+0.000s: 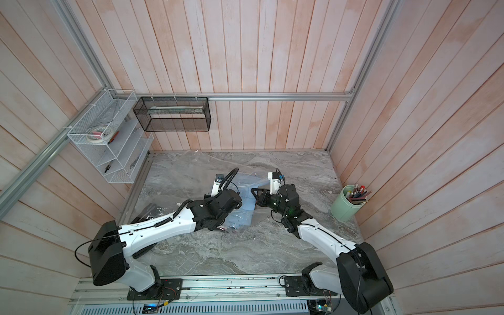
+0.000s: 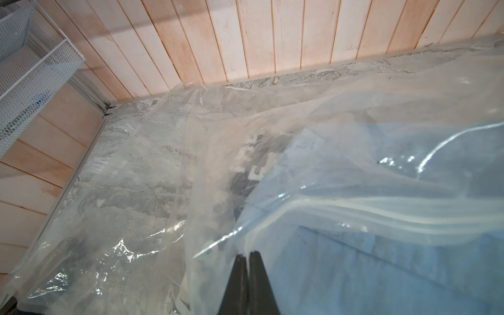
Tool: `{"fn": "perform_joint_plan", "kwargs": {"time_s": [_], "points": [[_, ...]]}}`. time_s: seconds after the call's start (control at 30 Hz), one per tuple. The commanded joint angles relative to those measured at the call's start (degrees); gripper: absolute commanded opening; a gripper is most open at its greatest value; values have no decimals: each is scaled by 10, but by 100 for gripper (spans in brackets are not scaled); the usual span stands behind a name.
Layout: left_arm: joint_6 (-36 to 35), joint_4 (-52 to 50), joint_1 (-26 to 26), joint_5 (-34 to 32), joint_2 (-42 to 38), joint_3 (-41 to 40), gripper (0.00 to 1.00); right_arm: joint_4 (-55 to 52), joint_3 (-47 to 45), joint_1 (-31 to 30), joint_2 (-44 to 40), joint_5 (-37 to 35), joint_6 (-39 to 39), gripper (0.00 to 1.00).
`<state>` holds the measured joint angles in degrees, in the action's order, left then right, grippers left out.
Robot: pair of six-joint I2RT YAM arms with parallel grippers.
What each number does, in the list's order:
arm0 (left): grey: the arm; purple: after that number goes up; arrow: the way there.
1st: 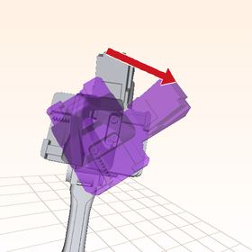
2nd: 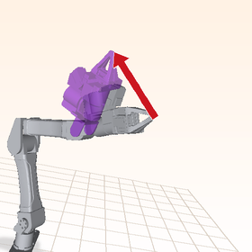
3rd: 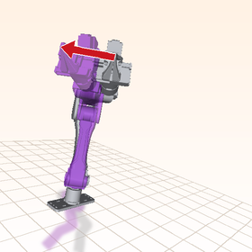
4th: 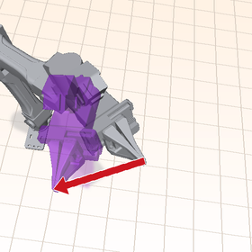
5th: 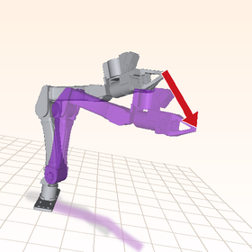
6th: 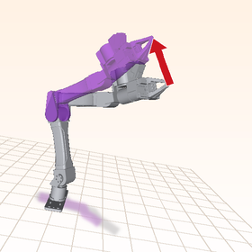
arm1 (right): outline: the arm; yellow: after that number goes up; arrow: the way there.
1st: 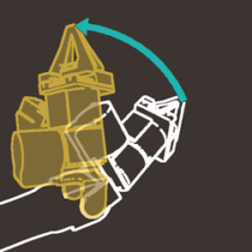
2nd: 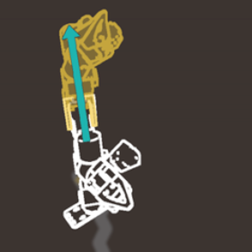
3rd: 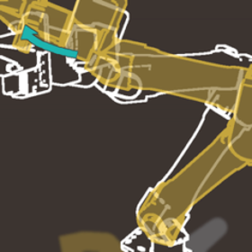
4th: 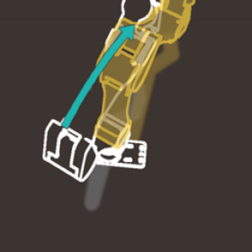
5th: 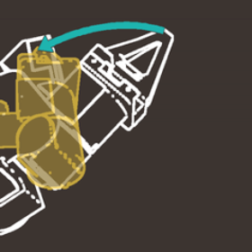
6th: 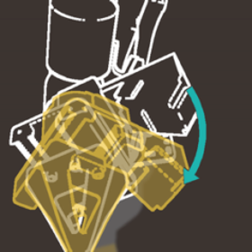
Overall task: Take the shirt out of the vacuum bag
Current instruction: Take out the shirt from the vacuum bag.
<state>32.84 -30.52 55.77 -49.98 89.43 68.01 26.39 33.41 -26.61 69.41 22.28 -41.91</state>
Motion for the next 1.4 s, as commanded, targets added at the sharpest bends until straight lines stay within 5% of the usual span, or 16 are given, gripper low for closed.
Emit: {"fn": "perform_joint_plan", "kwargs": {"time_s": [0.0,0.5,0.83,1.37], "points": [[12,-1,-6,-22,-7,-5,0,-22,29,14,-33,6,15,0],[13,5,-32,-10,1,-21,0,-127,128,72,-116,22,39,0],[17,10,-40,-4,0,-40,0,-157,209,188,-130,66,25,0],[19,16,-44,1,-17,-69,0,-105,313,288,2,14,22,0]]}}
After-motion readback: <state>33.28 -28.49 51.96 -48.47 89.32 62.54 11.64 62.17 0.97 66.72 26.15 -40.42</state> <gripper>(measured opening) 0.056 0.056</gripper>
